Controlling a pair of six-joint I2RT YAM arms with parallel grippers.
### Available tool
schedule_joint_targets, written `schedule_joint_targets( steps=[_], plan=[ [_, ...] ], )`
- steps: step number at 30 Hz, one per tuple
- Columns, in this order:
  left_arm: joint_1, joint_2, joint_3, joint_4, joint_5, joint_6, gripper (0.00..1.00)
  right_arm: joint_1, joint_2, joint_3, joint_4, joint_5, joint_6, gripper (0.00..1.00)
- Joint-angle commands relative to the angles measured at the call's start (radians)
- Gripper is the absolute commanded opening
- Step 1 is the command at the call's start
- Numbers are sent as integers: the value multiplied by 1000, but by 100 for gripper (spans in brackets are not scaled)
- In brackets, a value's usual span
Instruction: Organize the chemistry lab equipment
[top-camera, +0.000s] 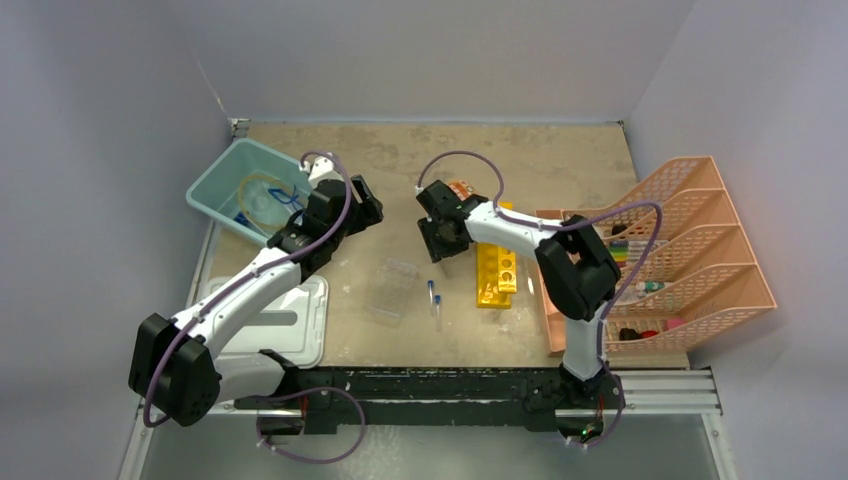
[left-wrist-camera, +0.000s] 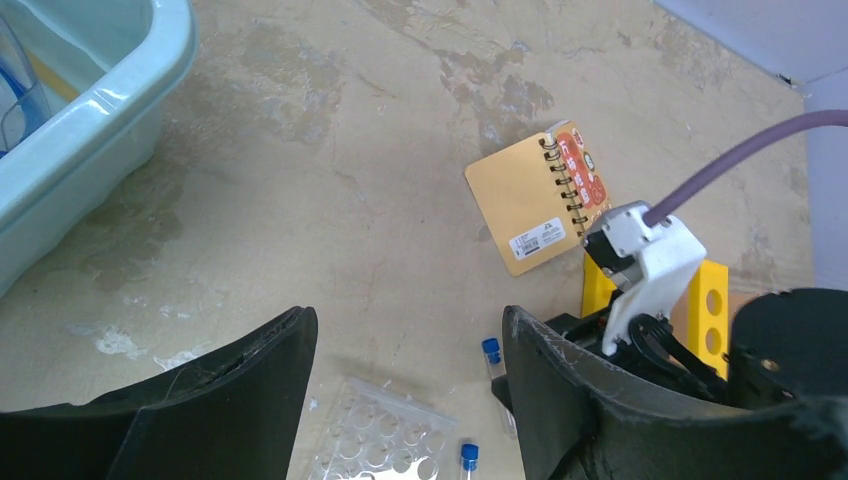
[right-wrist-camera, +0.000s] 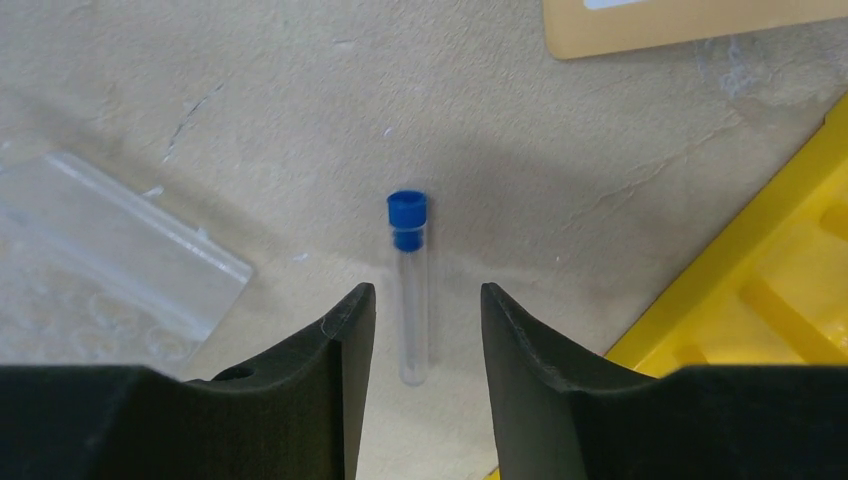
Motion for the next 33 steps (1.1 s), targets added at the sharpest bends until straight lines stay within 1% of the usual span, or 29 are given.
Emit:
schedule_joint_targets(
  steps=[1,6,11,14,17,20,22,24,27,33],
  plan=[
    [2,-30,11,19,-15,-9,67,-1,27,75,-22,28,-29,44],
    [2,-33,10,16,-10,-8,67,-2,77,98,-16,43,-34,37],
    [2,-33,11,15,-8,-8,67,-1,117,95,5,65,-16,27],
    [2,-35,12,12,-11,-18,67,0,139,91,1,66,10,18],
    [2,-35,11,11,-3,-21,67,-1,122,74,9,59,28,11],
    [3,-32,3,20,21,-26,67,-1,70,61,32,71,34,9],
    [2,-30,-10,47,57,-26,66,-6,18,55,56,66,39,8],
    [2,-33,-32,102,135,-24,66,-15,-52,37,101,41,52,8],
    [2,-29,-59,218,258,-17,66,-60,-164,29,167,-39,93,8],
    [1,4,-55,407,461,-22,66,-152,-290,59,264,-203,175,9]
  ],
)
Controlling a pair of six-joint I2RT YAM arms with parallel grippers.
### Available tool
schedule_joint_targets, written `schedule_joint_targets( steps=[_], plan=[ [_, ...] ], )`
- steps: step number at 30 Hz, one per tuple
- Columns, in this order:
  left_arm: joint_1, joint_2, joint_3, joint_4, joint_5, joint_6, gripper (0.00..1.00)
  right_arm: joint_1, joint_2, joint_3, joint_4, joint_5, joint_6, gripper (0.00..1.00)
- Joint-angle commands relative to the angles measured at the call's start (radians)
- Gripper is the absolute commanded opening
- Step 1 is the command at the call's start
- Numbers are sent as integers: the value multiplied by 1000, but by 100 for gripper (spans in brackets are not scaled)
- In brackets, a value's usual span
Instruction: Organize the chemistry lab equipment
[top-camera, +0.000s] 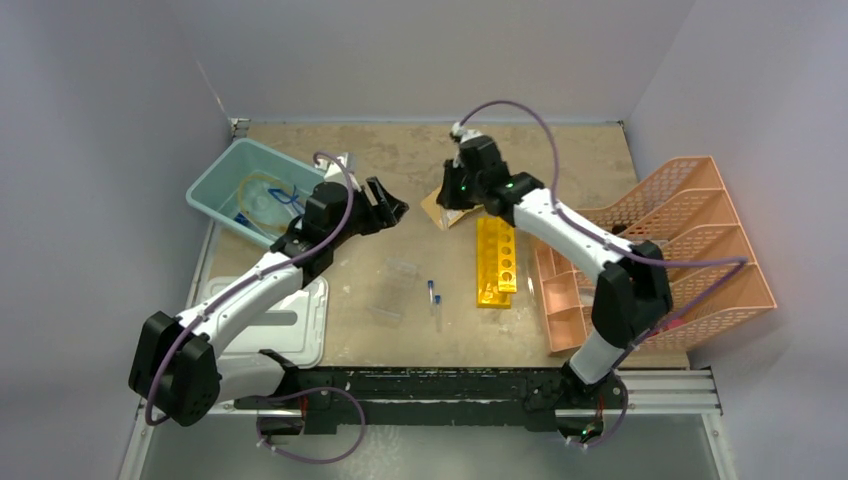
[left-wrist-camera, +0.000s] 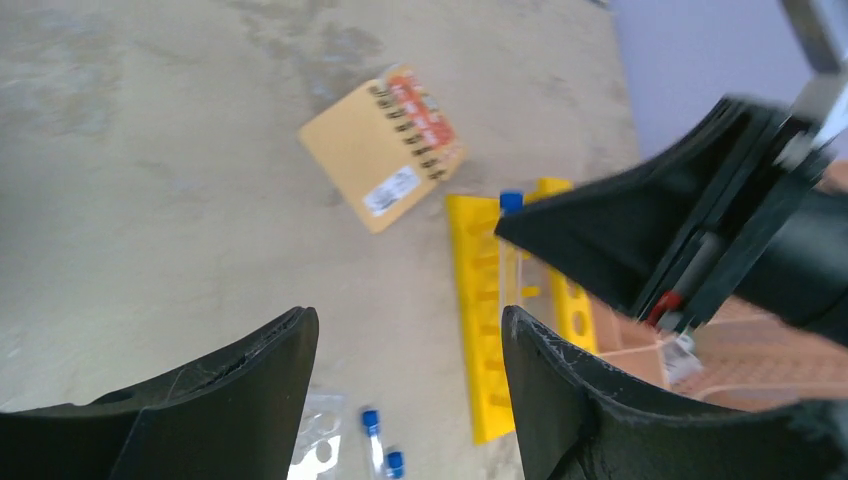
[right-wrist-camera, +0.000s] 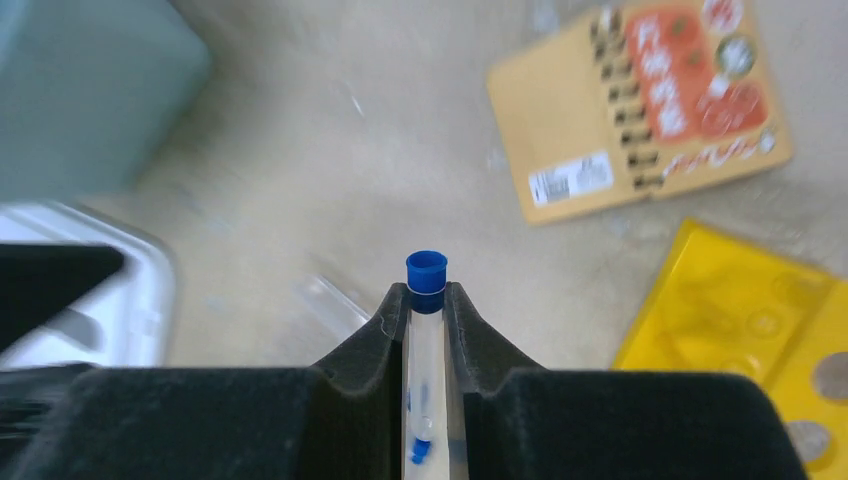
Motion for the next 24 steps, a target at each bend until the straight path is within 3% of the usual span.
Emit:
schedule_joint_targets(
  steps=[1,7,12,20,24],
  plan=[
    [1,19,22,242,216,-17,66,-62,-97,59,117,-133,90,9],
    [-1,100,36,489,418,-144,65,-74,-139,79,180,-227,188,9],
    [-2,130,38,530,414,-165,59,-79,-146,83,212,-282,233,9],
    [-3,163,63,469,356,-142,32,-81,-138,79,220,-326,256,9],
    [-3,164,64,478,352,-133,23,-82,-140,69,215,-334,259,9]
  ],
)
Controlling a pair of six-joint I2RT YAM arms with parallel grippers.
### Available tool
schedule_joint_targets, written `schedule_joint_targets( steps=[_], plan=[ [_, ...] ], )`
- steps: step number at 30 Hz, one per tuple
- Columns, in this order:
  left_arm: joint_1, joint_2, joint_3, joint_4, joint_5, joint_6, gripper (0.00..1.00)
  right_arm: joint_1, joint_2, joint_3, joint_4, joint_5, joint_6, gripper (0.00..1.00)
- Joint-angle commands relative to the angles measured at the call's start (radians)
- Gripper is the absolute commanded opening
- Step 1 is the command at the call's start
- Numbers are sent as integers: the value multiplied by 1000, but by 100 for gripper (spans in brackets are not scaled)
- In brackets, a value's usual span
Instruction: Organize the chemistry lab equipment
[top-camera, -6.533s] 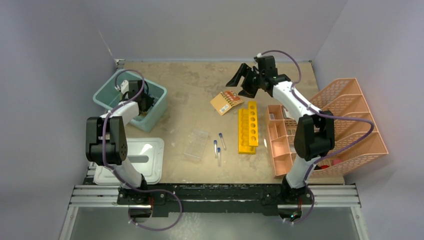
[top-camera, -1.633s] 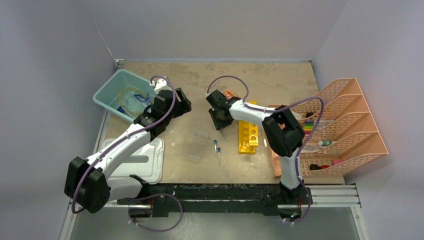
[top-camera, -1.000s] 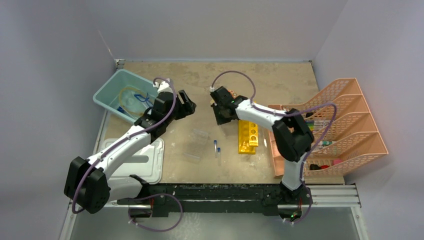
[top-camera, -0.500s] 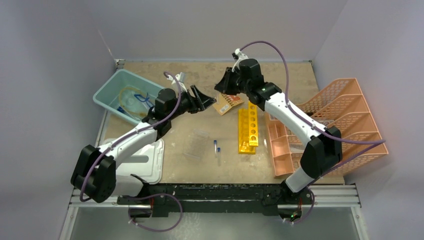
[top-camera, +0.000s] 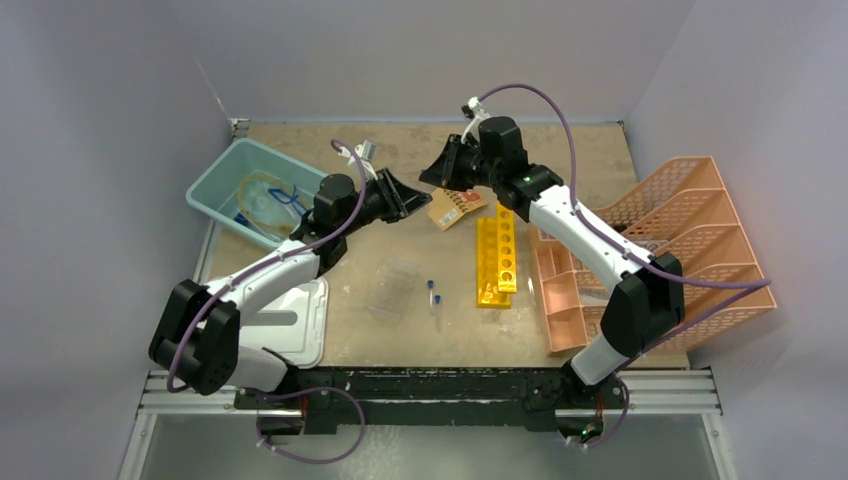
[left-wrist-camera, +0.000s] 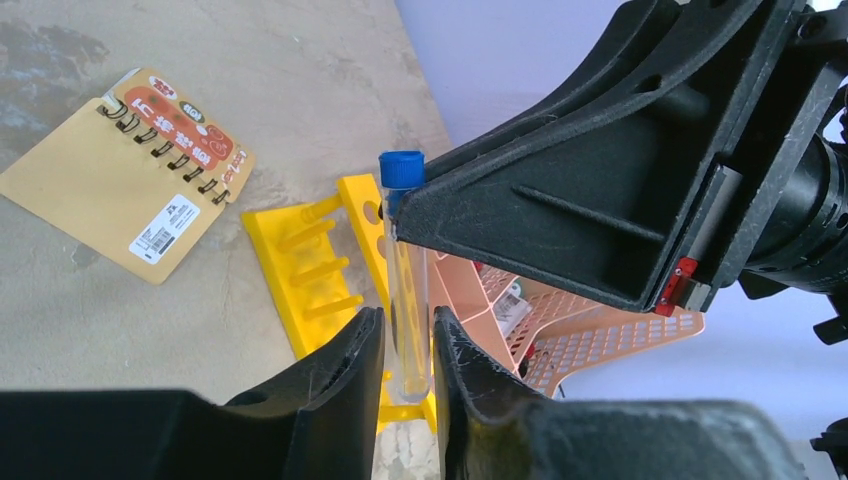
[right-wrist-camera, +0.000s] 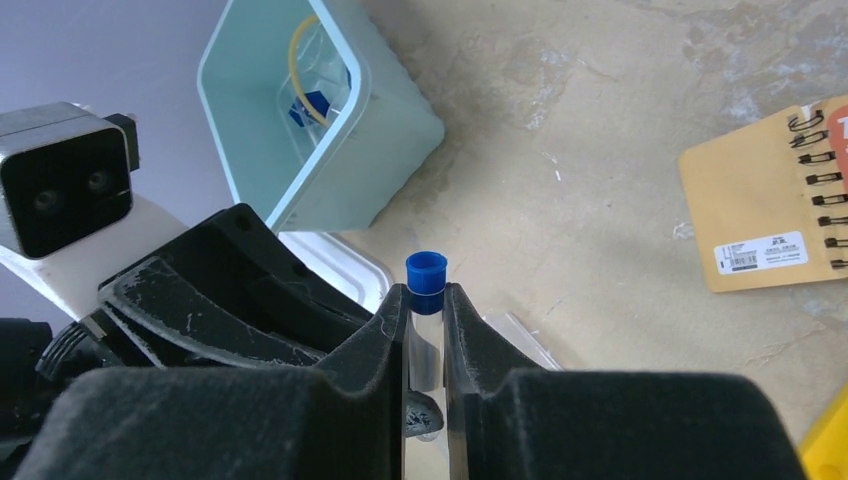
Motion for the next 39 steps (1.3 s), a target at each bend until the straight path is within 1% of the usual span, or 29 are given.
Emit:
schedule_joint_targets(
  steps=[1,4,6,7,9,10,11,12,14,18,20,22,26,32,39],
  plan=[
    [-2,1,44,54,-12,16,22,0,-21,14,46,-42,19,9],
    [-1,3,45,59,2,32,15,-1,-22,10,43,-50,23,9],
    [-2,1,37,84,18,46,4,0,-25,12,40,-52,20,11],
    [-2,-1,32,93,28,59,0,-2,-25,14,34,-55,18,13],
    [-1,-10,35,86,53,114,0,-12,-30,17,24,-87,4,30],
    [-2,-15,41,64,65,152,0,-23,-34,18,22,-113,1,40],
    [-2,-20,53,25,70,200,0,-35,-36,20,22,-149,2,47],
    [-1,-24,71,-17,82,273,0,-48,-37,25,18,-180,2,52],
    [-1,-31,106,-111,100,380,0,-69,-27,59,-25,-238,-11,56],
    [-1,-51,158,-253,118,566,0,-83,12,173,-208,-301,-88,57],
    [0,-64,163,-267,125,623,0,-87,29,210,-287,-314,-121,56],
    [0,-71,164,-271,141,666,0,-90,37,225,-328,-329,-134,55],
    [-1,-69,175,-289,171,714,0,-93,50,225,-333,-408,-136,50],
    [-1,-69,182,-295,195,740,0,-92,78,226,-344,-432,-132,44],
    [-1,-73,180,-311,217,764,0,-92,93,234,-331,-439,-121,33]
  ],
)
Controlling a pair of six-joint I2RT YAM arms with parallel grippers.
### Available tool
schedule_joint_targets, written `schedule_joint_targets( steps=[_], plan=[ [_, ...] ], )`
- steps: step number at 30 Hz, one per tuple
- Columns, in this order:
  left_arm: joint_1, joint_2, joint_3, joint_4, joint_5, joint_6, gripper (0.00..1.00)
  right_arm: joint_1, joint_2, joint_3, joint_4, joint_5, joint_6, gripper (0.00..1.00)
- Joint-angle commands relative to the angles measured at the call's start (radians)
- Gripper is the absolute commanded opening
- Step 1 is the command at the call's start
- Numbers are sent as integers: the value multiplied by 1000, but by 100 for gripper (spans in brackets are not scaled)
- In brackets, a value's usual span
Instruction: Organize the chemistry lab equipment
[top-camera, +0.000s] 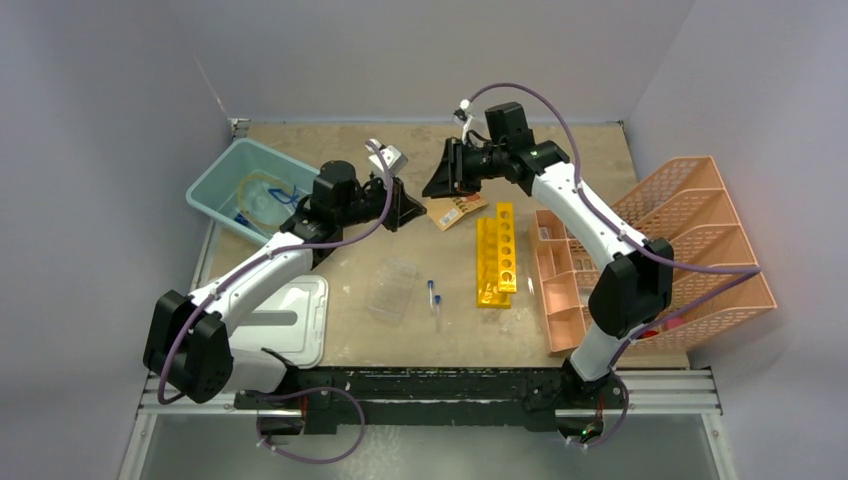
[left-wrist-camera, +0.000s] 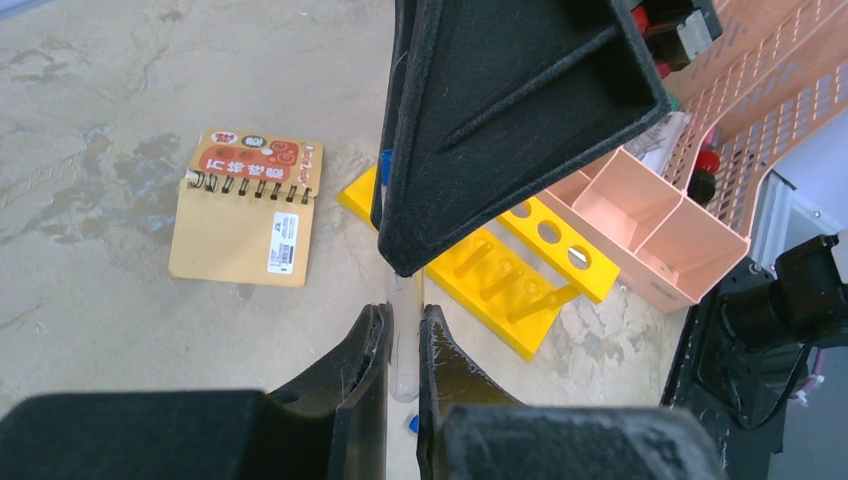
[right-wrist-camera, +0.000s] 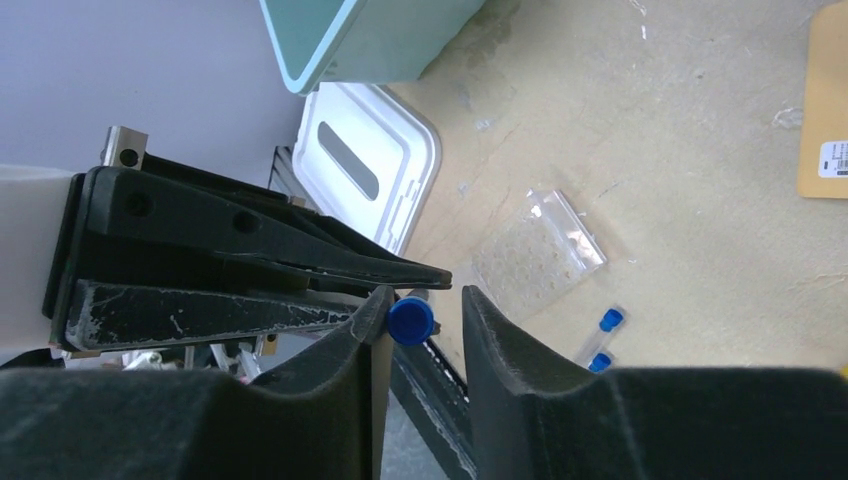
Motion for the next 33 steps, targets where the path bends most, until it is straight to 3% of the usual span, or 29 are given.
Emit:
schedule_joint_targets(
  steps=[1,8,9,12,14,19,23,27,30,33],
  plan=[
    [-1,-33,47,10,38,55,0,-1,-19,42,10,-49,-6,30],
    [-1,-33,51,-20,1,39,0,0,-27,26,16,-46,-9,12],
    [-1,-31,54,-26,-21,19,4,0,-30,23,19,-34,-10,11],
    [1,-28,62,-61,-108,-40,36,-1,-50,2,38,70,-35,10],
    [6,-40,51,-76,-189,-87,46,2,-63,-15,51,190,-96,9],
    [75,-110,-7,-91,-379,-218,49,38,-123,-152,162,441,-195,9],
    [125,-217,0,-211,-702,-307,49,150,-158,-233,246,639,-277,9],
    [143,-286,96,-405,-1007,-365,49,264,-170,-309,352,741,-305,8],
    [150,-306,179,-534,-1117,-373,49,337,-159,-352,433,786,-321,8],
    [151,-336,215,-586,-1142,-355,49,406,-132,-383,517,827,-348,8]
  ],
)
